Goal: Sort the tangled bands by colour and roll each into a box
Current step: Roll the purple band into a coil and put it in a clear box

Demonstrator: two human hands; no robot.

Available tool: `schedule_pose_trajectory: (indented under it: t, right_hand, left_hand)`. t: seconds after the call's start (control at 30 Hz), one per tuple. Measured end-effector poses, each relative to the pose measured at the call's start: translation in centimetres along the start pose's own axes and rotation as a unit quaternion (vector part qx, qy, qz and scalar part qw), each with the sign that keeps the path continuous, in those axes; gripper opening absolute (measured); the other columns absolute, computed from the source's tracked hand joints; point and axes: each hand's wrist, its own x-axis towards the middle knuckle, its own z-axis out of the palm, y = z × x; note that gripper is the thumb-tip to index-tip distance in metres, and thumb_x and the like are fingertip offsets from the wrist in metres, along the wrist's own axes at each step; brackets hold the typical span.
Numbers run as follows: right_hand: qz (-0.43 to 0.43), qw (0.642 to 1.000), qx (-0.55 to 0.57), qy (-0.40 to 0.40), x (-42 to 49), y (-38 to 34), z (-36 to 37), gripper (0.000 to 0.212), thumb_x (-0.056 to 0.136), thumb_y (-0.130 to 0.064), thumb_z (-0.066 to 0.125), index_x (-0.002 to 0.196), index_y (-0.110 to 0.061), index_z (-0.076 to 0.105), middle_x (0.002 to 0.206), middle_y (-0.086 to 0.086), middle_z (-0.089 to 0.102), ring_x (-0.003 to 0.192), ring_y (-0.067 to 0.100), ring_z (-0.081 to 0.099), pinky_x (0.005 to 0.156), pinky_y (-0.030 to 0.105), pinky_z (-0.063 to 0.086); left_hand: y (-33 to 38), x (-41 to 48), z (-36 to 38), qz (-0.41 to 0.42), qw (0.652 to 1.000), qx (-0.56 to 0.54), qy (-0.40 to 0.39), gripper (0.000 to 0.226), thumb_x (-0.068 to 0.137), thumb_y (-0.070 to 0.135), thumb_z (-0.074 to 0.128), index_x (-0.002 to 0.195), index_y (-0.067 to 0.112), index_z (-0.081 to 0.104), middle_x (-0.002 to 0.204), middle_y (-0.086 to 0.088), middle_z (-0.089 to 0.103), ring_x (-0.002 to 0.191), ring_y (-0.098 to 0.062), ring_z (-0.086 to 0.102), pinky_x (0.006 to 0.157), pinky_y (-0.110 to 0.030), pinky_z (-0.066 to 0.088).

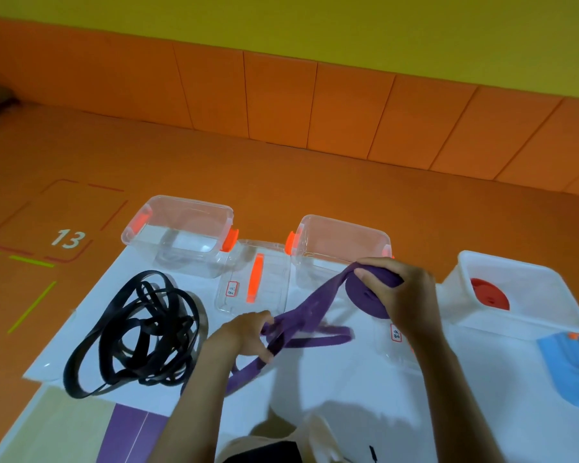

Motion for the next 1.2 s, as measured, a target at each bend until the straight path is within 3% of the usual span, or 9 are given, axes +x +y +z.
schedule_pose_trajectory:
  t: [0.13,0.23,0.33,0.47,0.6,0.7,0.93,1.1,1.2]
  right_hand:
    - [-0.012,1.0,0.009,-0.013,-0.6,-0.1,0.7,0.035,0.086,-0.024,0.088,0.119,-0.027,0.077,0.107,-0.015,0.074,0.098,0.014,0.071,0.074,0.023,0.062]
    - [-0.005,1.0,0.014,-0.012,-0.7,0.1,0.7,0.036,0.086,-0.024,0.087,0.121,-0.025,0.077,0.112,-0.008,0.077,0.102,0.015,0.071,0.075,0.027,0.064]
    - [-0.004,1.0,0.022,-0.001,-0.8,0.1,0.1,0.032,0.087,-0.025,0.086,0.118,-0.03,0.078,0.109,-0.014,0.077,0.101,0.013,0.072,0.074,0.024,0.063]
    - [0.003,0.998,0.069,0.003,-1.1,-0.5,-0.9,0.038,0.087,-0.021,0.087,0.114,-0.043,0.073,0.105,-0.033,0.07,0.102,0.001,0.069,0.071,0.012,0.057]
    - [0.013,0.997,0.072,0.011,-1.3,0.2,-1.4,0.031,0.087,-0.024,0.086,0.116,-0.033,0.077,0.106,-0.022,0.075,0.1,0.007,0.071,0.07,0.017,0.06]
    - [0.015,0.997,0.077,0.021,-1.4,0.8,-1.6,0.033,0.087,-0.032,0.084,0.119,-0.022,0.079,0.107,-0.012,0.078,0.099,0.011,0.072,0.071,0.019,0.06]
    - [0.012,0.997,0.082,-0.011,-1.6,0.6,-1.8,0.032,0.088,-0.02,0.085,0.113,-0.037,0.075,0.102,-0.03,0.071,0.099,-0.004,0.068,0.07,0.011,0.056]
    - [0.009,0.998,0.05,-0.04,-1.3,0.8,-1.5,0.026,0.085,-0.022,0.088,0.109,-0.032,0.081,0.099,-0.019,0.077,0.094,0.001,0.071,0.074,0.017,0.058]
    - [-0.002,0.999,0.0,-0.053,-1.2,1.0,-0.8,0.026,0.085,-0.027,0.088,0.11,-0.032,0.082,0.1,-0.018,0.077,0.09,0.005,0.071,0.074,0.027,0.061]
  left_hand:
    - [2.7,2.1,1.0,0.079,0.993,-0.005,0.085,0.048,0.099,0.029,0.068,0.144,0.026,0.052,0.142,-0.002,0.058,0.126,-0.026,0.06,0.106,-0.043,0.05]
    - [4.0,3.7,2.0,0.1,0.985,0.051,0.129,0.037,0.108,0.023,0.053,0.144,0.024,0.052,0.142,-0.003,0.058,0.129,-0.027,0.058,0.107,-0.044,0.048]
    - [4.8,4.6,2.7,0.109,0.98,0.067,0.155,0.031,0.108,0.024,0.054,0.139,0.021,0.055,0.136,-0.004,0.059,0.123,-0.027,0.059,0.102,-0.044,0.05]
    - [5.1,5.2,3.4,0.128,0.986,0.008,0.107,0.031,0.105,0.036,0.059,0.132,0.021,0.059,0.13,-0.003,0.065,0.112,-0.024,0.065,0.097,-0.039,0.053]
    - [4.5,5.5,4.7,0.139,0.988,-0.057,0.046,0.03,0.101,0.044,0.066,0.127,0.029,0.063,0.117,0.002,0.075,0.104,-0.02,0.071,0.099,-0.038,0.055]
    - [4.0,5.7,5.2,0.131,0.986,-0.099,0.031,0.03,0.09,0.043,0.081,0.111,0.027,0.067,0.1,0.01,0.073,0.093,-0.01,0.07,0.087,-0.025,0.054]
    - [3.5,5.3,4.5,0.118,0.978,-0.174,0.002,0.016,0.085,0.022,0.088,0.082,0.029,0.074,0.068,0.025,0.066,0.071,0.001,0.062,0.07,-0.012,0.046]
    - [3.5,3.6,1.9,0.145,0.968,-0.197,0.049,0.016,0.088,0.024,0.085,0.099,0.019,0.075,0.096,-0.002,0.074,0.087,-0.013,0.067,0.088,-0.035,0.055]
    - [4.0,2.1,0.5,0.196,0.953,-0.213,0.087,0.011,0.091,0.022,0.082,0.096,0.018,0.073,0.087,0.007,0.071,0.084,-0.015,0.067,0.088,-0.038,0.055]
